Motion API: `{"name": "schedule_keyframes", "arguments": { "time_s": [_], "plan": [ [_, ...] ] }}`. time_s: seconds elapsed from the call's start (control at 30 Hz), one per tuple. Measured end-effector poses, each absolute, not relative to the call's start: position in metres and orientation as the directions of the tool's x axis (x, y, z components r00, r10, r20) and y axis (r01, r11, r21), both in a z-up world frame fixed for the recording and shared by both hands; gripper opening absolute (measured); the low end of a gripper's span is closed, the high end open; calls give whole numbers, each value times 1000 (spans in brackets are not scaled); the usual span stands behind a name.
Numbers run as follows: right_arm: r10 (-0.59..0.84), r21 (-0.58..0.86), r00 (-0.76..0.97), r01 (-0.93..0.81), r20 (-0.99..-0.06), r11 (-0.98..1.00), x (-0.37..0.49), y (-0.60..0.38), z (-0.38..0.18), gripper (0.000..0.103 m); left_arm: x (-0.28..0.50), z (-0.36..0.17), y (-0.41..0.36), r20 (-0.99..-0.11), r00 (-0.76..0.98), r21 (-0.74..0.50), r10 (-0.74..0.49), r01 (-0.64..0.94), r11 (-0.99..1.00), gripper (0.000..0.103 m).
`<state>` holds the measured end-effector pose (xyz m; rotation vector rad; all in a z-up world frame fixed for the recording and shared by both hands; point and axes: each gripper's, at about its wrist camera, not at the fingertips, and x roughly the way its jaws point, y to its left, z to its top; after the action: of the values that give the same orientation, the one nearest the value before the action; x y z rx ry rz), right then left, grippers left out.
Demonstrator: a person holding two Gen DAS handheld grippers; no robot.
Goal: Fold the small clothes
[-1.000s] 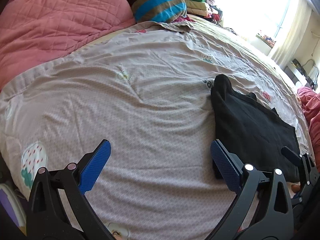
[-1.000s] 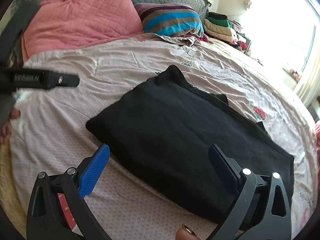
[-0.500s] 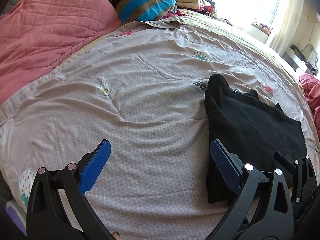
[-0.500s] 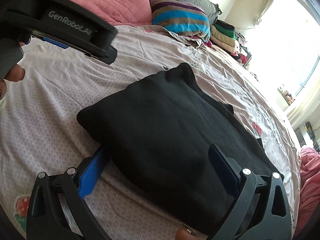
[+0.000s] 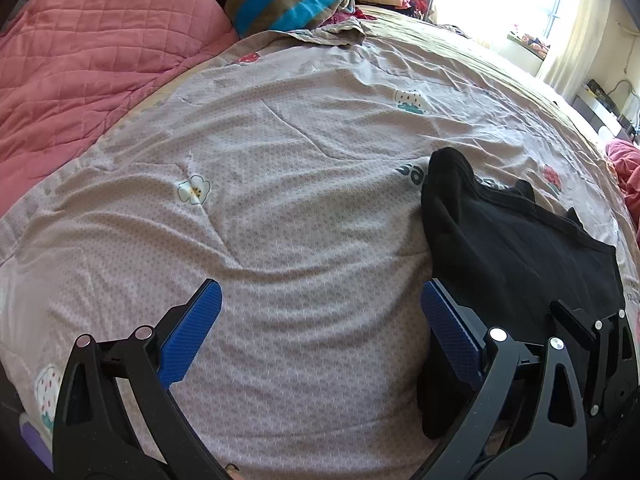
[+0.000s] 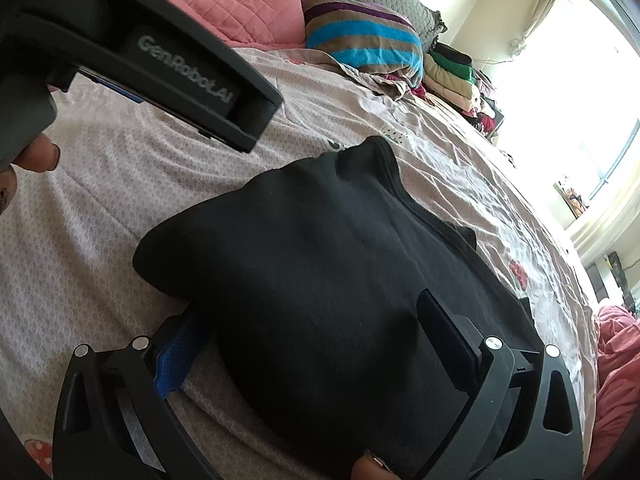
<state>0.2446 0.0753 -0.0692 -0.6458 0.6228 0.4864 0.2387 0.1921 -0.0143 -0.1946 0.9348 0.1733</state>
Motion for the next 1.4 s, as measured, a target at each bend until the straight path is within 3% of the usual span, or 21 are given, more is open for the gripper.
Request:
{"name": "schedule_keyframes", "arguments": {
  "time_s": [0.23,0.43,0.5,0.53,0.77,1.2,1.4],
  "plan": [
    [257,-401,763,-557,-594,727,239,65,-59,95,251,-17,189,-820,571,-109,42,-228,968,93],
    [350,-346,768,-578,-537,739,222,47,-42,46,261,-18,188,-825,565,-171,-19,-217,961,93],
    [377,-324,755,-597,-537,734,218,42,-40,23,264,-15,187,-819,572,-203,-44,-217,955,93],
    [383,-325,752,-603,-536,729,216,42,-39,21,266,-13,186,-815,576,-217,-57,-214,953,93],
    [398,-302,751,-604,-527,738,212,34,-34,16,291,-14,176,-809,547,-363,-217,-174,915,93],
    [440,-203,748,-593,-497,779,206,13,-22,14,319,-33,146,-823,482,-411,-301,-138,901,93],
    [441,-194,749,-590,-494,784,206,10,-20,13,321,-30,141,-814,483,-426,-321,-121,897,56]
  ]
}}
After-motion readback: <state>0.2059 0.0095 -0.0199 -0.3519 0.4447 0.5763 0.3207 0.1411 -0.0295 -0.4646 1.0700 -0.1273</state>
